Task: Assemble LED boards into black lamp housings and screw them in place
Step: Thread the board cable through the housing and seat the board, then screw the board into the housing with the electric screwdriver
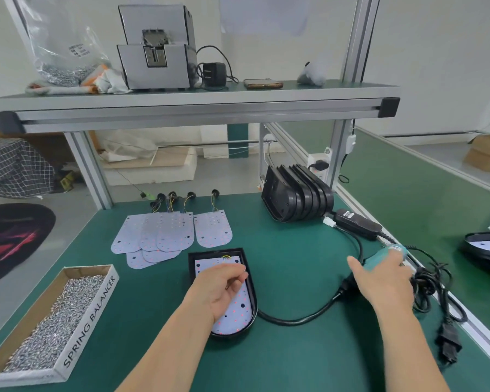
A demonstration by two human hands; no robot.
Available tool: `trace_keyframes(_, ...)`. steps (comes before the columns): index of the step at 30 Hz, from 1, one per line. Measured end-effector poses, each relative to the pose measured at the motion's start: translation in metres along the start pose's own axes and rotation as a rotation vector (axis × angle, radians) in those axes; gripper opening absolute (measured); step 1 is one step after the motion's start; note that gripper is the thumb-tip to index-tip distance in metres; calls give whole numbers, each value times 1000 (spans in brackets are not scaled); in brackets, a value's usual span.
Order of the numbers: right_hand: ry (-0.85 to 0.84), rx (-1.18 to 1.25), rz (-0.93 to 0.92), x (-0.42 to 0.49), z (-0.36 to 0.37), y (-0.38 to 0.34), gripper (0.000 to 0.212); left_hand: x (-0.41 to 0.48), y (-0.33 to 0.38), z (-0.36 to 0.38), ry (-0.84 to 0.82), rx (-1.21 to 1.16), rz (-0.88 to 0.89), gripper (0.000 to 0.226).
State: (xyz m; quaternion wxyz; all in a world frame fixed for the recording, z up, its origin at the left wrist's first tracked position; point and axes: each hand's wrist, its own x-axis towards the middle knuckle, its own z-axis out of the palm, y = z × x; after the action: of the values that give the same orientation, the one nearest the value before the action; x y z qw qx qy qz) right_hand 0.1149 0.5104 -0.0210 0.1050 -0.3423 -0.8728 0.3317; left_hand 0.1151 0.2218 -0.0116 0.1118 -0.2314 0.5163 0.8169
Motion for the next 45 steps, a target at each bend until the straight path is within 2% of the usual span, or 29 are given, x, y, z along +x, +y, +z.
trace_keyframes(2,-47,-38,30,9,1,6,103,-1,1,0,-3,-19,-5,6)
trace_keyframes(4,-56,-4,61,21,-2,6,107,-3,1,-2,-12,-35,-9,7)
trace_keyframes(7,-33,135,156,31,-1,8,87,-4,1,-3,-16,-47,-13,9)
trace_keyframes(9,-38,353,226,29,3,13,65,-4,-1,-2,-14,-45,-7,7)
trace_keyframes(12,-189,936,289,22,2,14,39,-4,0,-1,-5,-36,-6,5)
trace_keyframes(14,-287,1239,236,10,-1,9,32,-4,0,-3,-9,-38,-17,5)
trace_keyframes(16,-375,1439,130,-6,-3,-4,17,-5,1,-4,-18,-46,-33,5)
trace_keyframes(17,-435,1527,77,-14,-4,-12,15,-5,2,-4,-23,-52,-41,6)
trace_keyframes(19,-580,1692,22,-29,-3,-34,27,-5,3,-5,-27,-61,-50,7)
trace_keyframes(21,-685,1806,0,-41,0,-56,26,-6,3,-5,-24,-68,-56,7)
trace_keyframes(23,-721,1838,-24,-52,6,-77,26,-7,3,-6,-20,-81,-59,7)
trace_keyframes(25,-667,1805,-20,-62,13,-99,27,-7,3,-6,-15,-89,-61,7)
trace_keyframes(28,-427,1698,-55,-75,23,-130,15,-7,3,-7,-23,-97,-62,7)
trace_keyframes(30,-298,1665,-98,-81,28,-146,19,-7,3,-8,-24,-107,-61,9)
trace_keyframes(33,-283,1712,-105,-84,32,-159,23,-7,3,-8,-28,-118,-63,11)
trace_keyframes(40,-136,1585,-165,-90,46,-164,23,-7,5,-10,-32,-145,-80,14)
trace_keyframes(45,-111,1543,-197,-96,52,-167,22,-6,6,-10,-33,-132,-89,15)
